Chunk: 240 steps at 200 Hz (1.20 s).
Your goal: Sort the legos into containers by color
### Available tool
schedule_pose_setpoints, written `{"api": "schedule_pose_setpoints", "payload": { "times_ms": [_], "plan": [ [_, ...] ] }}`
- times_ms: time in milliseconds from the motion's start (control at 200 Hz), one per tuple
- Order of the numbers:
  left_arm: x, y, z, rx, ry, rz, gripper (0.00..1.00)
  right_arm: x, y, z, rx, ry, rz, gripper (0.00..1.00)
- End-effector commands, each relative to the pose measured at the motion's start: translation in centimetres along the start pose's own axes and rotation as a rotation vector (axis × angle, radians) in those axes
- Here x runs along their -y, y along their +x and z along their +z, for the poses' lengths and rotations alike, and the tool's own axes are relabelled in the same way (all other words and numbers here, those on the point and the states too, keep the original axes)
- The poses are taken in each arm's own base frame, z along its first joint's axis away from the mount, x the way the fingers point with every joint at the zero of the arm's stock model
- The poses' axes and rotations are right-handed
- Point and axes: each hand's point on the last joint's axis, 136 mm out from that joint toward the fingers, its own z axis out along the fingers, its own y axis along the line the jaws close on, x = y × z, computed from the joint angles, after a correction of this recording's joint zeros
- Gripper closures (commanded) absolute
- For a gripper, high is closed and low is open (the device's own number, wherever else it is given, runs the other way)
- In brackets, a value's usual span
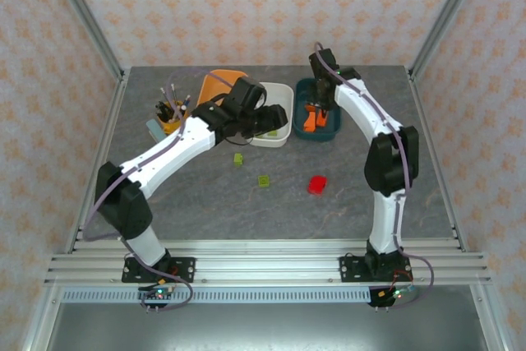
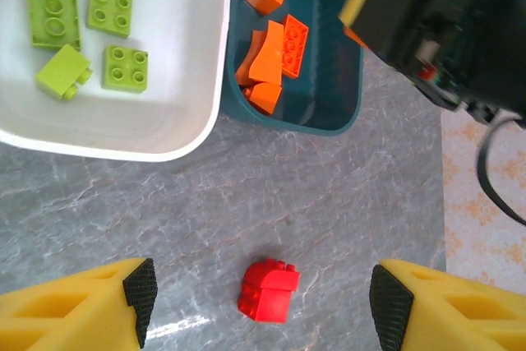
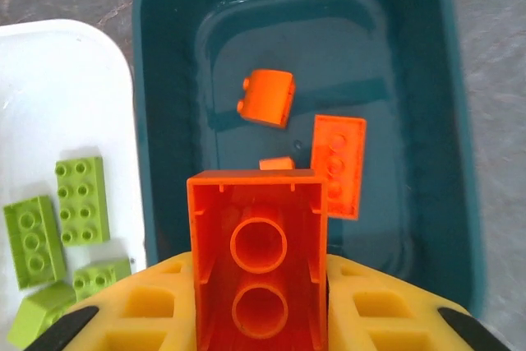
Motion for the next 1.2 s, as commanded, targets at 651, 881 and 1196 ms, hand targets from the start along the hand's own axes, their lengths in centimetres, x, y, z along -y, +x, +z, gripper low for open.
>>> {"api": "schedule_pose_setpoints", "payload": {
  "times_ms": [651,881,1196],
  "plan": [
    [2.2,-1.9,3.6,-0.004,0.027,0.020,0.28,-1.4,1.9,8.5,-0.262,-0.065,0.200,0.68],
    [2.4,-2.0,3.5,-0.003,0.027,0.018,0.28,-0.6,3.0,8.9,-0.296,-0.026,0.229,0.61],
    [1.9,-2.0,2.7,0.006,0.007,0.011,0.28,-0.8,1.8,7.1,-0.257,-0.033,0.212,0.40]
  ]
}}
